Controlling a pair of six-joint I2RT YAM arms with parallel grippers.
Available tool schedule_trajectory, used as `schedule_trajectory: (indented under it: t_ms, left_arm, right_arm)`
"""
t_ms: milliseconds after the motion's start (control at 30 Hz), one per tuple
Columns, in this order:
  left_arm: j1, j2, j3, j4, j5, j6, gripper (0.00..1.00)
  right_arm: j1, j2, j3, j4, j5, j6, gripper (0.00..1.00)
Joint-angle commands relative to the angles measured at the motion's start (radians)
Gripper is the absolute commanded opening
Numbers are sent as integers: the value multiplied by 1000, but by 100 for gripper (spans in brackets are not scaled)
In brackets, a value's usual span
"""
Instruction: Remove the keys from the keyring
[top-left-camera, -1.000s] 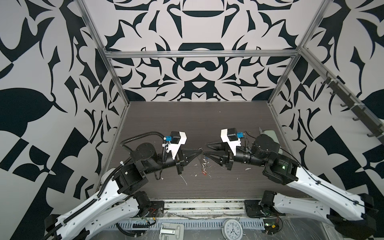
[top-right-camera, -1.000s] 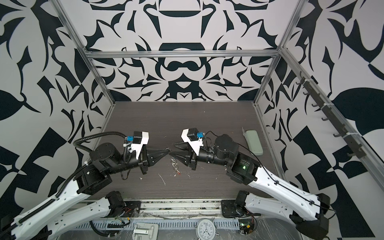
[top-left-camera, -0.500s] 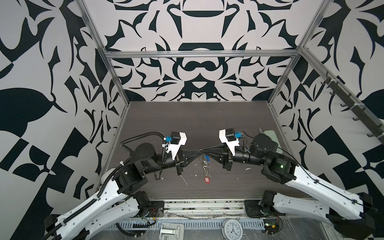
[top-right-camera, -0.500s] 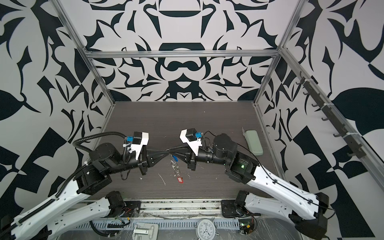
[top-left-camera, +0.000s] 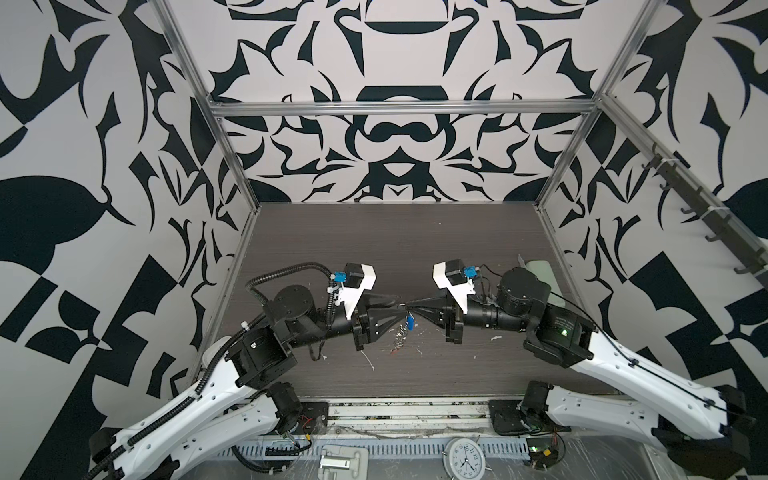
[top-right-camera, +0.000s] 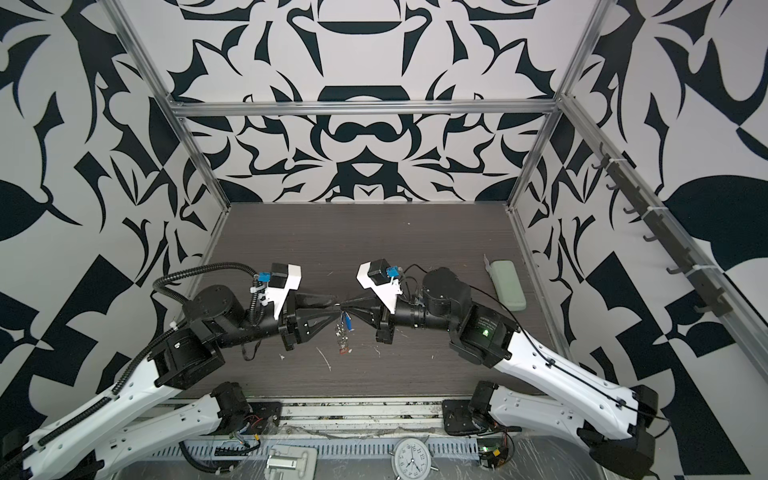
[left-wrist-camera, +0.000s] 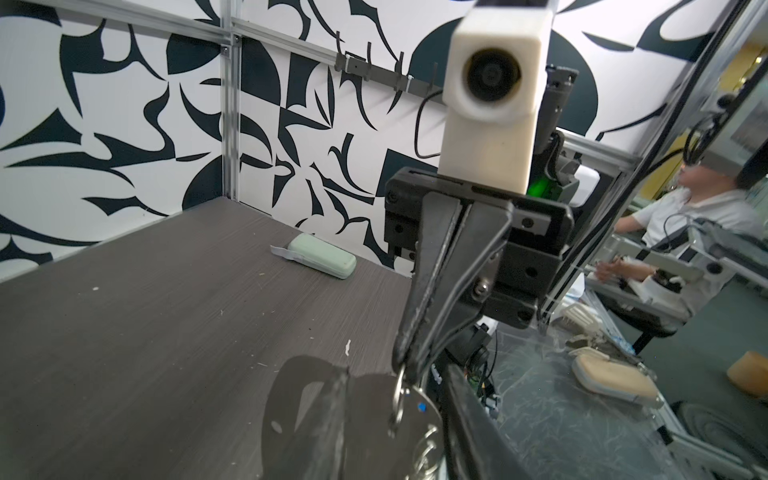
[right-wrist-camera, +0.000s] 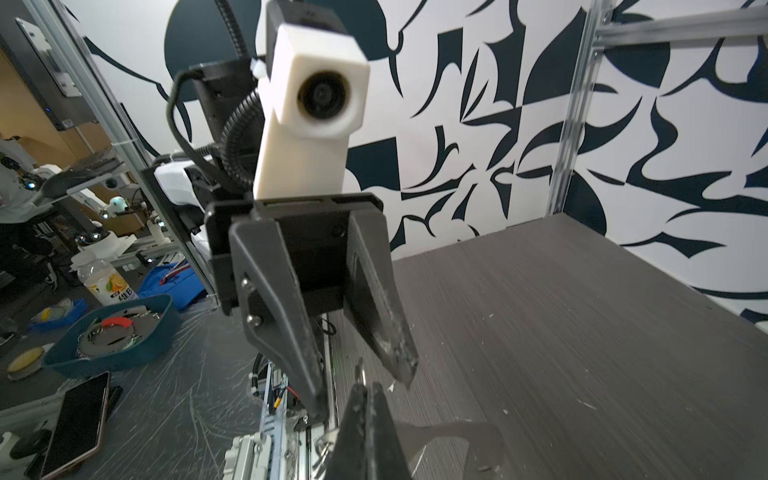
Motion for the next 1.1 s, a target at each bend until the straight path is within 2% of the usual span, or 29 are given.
schedule_trajectory:
  t_ms: [0, 200, 400, 600, 867, 1067]
  left_arm:
    - [2, -42, 44, -78, -31, 29, 40]
    - [3, 42, 160, -263, 33, 110, 37]
    - [3, 139, 248, -356, 119, 157, 33]
    - [3, 158, 272, -377, 118, 172, 22]
    - [2, 171, 291, -388, 114, 185, 20]
    - [3, 193, 305, -401, 128, 192, 12]
  right_arm:
    - [-10, -9, 84, -54, 3, -35, 0]
    - [-23, 12, 158, -179, -30, -75, 0]
    - [-30, 43, 219, -257, -55, -106, 0]
    - [-36, 51, 235, -274, -61, -112, 0]
    - [-41, 74, 260, -300, -78, -120, 0]
    - [-42, 86, 272, -308, -80, -120, 0]
